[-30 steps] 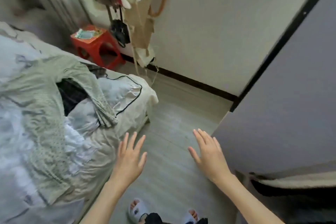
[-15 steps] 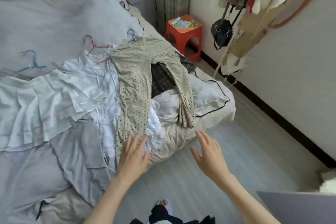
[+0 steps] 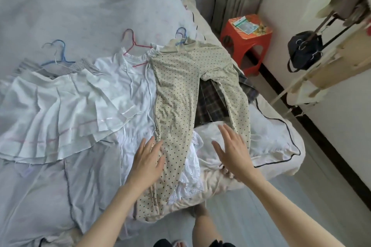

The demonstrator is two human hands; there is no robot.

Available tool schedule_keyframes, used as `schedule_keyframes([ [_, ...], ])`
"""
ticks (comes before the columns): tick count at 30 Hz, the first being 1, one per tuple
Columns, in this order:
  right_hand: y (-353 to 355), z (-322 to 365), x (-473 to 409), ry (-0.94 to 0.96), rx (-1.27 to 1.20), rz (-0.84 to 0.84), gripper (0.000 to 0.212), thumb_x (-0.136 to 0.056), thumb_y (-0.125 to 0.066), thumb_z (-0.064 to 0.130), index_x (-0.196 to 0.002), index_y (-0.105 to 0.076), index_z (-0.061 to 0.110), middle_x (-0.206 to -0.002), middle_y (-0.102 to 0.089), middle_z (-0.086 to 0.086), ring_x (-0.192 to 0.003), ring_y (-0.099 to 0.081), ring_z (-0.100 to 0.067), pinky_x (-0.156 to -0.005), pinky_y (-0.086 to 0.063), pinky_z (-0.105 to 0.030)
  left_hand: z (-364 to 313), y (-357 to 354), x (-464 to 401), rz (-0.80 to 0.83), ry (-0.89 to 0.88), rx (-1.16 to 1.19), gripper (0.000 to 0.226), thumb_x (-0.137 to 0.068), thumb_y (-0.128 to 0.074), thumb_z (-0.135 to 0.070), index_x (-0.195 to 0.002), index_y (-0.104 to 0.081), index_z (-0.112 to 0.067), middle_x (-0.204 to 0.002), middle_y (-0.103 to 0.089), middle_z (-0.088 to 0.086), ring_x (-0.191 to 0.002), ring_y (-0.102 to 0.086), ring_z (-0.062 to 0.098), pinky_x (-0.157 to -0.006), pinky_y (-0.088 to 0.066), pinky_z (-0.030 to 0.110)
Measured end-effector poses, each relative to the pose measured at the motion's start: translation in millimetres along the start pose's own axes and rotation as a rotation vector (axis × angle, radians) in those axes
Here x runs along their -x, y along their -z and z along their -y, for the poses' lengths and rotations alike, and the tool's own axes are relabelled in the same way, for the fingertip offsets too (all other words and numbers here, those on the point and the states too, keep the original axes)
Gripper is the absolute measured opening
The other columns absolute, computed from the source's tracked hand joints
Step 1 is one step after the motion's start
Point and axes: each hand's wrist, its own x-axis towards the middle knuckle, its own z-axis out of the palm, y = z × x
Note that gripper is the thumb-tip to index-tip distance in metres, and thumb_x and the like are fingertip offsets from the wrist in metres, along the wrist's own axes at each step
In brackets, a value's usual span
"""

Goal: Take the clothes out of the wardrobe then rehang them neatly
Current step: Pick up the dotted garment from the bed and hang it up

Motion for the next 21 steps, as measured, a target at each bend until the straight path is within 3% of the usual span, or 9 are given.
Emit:
schedule_keyframes([
  [5,0.0,-29.6,-111.5,-0.004,0.039,0.106,0.06,-0.097,-0.036,0.043,-0.148,-0.016,0.019,-0.154,-0.019,-0.002,-0.142,-0.017,-0.018,-0.116,-0.013,-0.037,3.5,-0.8,-95.6,-0.017,0.069,0.051,0.048,-0.099,-0.036,-0.023,-0.146,-0.023,-0.022,-0.156,-0.01,0.001,-0.144,0.0,0.016,-0.115,-0.009,0.033],
  [11,-8.3,-45.7,-266.2,-0.059,0.028,0.092,0.057,-0.097,-0.037,0.042,-0.146,-0.025,0.014,-0.15,-0.03,-0.006,-0.139,-0.025,-0.021,-0.113,-0.024,-0.042,16.6,-2.4,-224.0,-0.008,0.134,0.028,0.045,-0.099,-0.035,-0.02,-0.143,-0.029,-0.014,-0.153,-0.021,0.008,-0.142,-0.014,0.019,-0.114,-0.016,0.03],
  [16,-40.3,-71.3,-360.0,-0.027,0.112,0.12,0.054,-0.097,-0.04,0.038,-0.143,-0.03,0.013,-0.146,-0.036,-0.006,-0.136,-0.031,-0.023,-0.111,-0.026,-0.041,53.8,-19.8,-310.3,0.023,0.138,-0.024,0.048,-0.099,-0.032,-0.019,-0.146,-0.022,-0.018,-0.155,-0.012,0.003,-0.142,-0.008,0.016,-0.113,-0.014,0.026],
  [18,-53.0,-82.3,-397.3,-0.016,0.129,0.09,0.053,-0.096,-0.043,0.035,-0.142,-0.033,0.01,-0.145,-0.038,-0.01,-0.135,-0.032,-0.027,-0.111,-0.026,-0.044,74.5,-23.7,-350.3,0.017,0.153,-0.084,0.049,-0.098,-0.035,-0.017,-0.146,-0.025,-0.014,-0.154,-0.017,0.008,-0.142,-0.011,0.021,-0.113,-0.017,0.031],
  [21,-65.6,-92.9,-451.8,0.016,0.169,0.054,0.053,-0.096,-0.045,0.033,-0.142,-0.032,0.01,-0.148,-0.033,-0.013,-0.139,-0.025,-0.03,-0.113,-0.02,-0.048,98.0,-25.0,-417.9,-0.096,0.05,-0.202,0.044,-0.093,-0.043,-0.013,-0.136,-0.043,-0.005,-0.142,-0.038,0.022,-0.131,-0.036,0.038,-0.104,-0.034,0.047],
])
